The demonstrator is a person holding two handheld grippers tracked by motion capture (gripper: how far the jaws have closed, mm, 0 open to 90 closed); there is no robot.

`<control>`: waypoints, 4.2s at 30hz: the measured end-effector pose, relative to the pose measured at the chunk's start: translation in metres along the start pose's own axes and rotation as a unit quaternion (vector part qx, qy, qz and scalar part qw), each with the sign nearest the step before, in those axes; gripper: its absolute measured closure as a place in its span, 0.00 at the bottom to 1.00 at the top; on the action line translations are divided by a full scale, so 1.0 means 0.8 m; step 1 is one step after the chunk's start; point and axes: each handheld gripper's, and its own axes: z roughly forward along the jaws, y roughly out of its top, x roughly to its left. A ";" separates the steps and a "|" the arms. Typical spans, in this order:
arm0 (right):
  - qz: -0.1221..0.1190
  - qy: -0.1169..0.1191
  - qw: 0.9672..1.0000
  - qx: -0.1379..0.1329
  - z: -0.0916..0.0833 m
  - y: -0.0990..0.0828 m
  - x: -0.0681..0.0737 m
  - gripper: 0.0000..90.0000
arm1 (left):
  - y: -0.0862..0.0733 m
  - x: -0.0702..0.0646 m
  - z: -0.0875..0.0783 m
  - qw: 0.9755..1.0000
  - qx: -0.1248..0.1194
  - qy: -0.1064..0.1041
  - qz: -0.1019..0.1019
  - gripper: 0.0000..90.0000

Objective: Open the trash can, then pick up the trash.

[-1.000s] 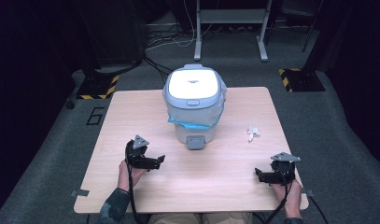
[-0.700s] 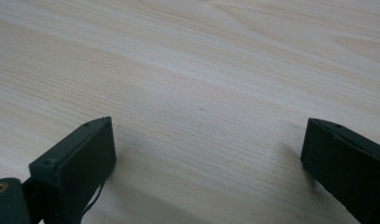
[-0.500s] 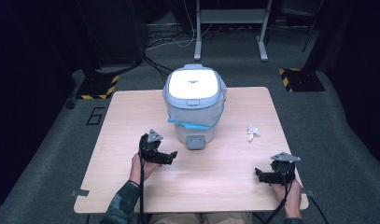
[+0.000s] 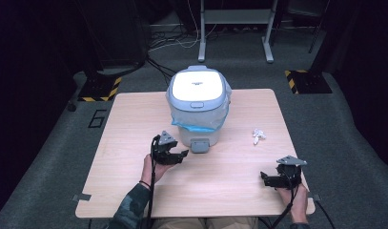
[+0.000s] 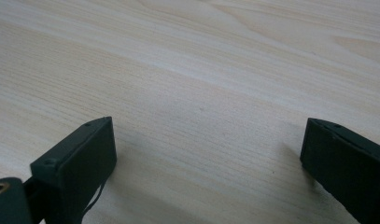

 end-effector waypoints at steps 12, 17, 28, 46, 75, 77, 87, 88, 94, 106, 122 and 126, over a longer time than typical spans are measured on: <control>0.001 0.000 1.000 -0.001 0.000 0.000 0.000 0.03 | 0.009 -0.024 0.034 0.999 -0.016 -0.007 0.039 1.00; 0.002 0.000 1.000 -0.001 0.000 0.000 0.000 0.04 | 0.013 -0.033 0.060 0.999 -0.009 -0.005 0.043 1.00; 0.002 -0.003 1.000 -0.002 0.000 0.000 0.000 0.04 | 0.007 -0.047 0.088 0.998 0.000 0.027 0.062 1.00; 0.003 -0.002 1.000 -0.003 0.000 0.000 0.000 0.05 | -0.011 -0.045 0.099 0.999 -0.007 0.024 0.044 1.00; 0.002 -0.004 1.000 -0.002 -0.001 0.000 -0.001 0.06 | -0.013 -0.042 0.099 0.999 -0.014 0.013 0.029 1.00; 0.006 -0.004 1.000 0.001 -0.001 0.001 -0.001 0.07 | -0.013 -0.042 0.099 0.999 -0.014 0.013 0.029 1.00; -0.012 0.001 1.000 -0.006 -0.002 0.025 -0.002 0.09 | -0.013 -0.041 0.099 0.999 -0.015 0.010 0.027 1.00; -0.011 0.002 1.000 -0.007 -0.002 0.029 -0.001 0.09 | -0.013 -0.041 0.099 0.999 -0.015 0.010 0.027 1.00; -0.015 0.013 1.000 -0.014 0.003 0.053 -0.008 0.08 | -0.013 -0.041 0.099 0.999 -0.015 0.010 0.027 1.00; 0.002 0.027 0.999 -0.019 0.021 0.089 -0.021 0.07 | -0.013 -0.042 0.099 0.999 -0.014 0.012 0.029 1.00; -0.001 0.035 0.999 -0.007 0.053 0.122 -0.034 0.05 | -0.013 -0.042 0.099 0.999 -0.014 0.013 0.030 1.00; -0.001 0.034 0.999 -0.001 0.063 0.128 -0.038 0.03 | -0.013 -0.042 0.099 0.999 -0.014 0.013 0.030 1.00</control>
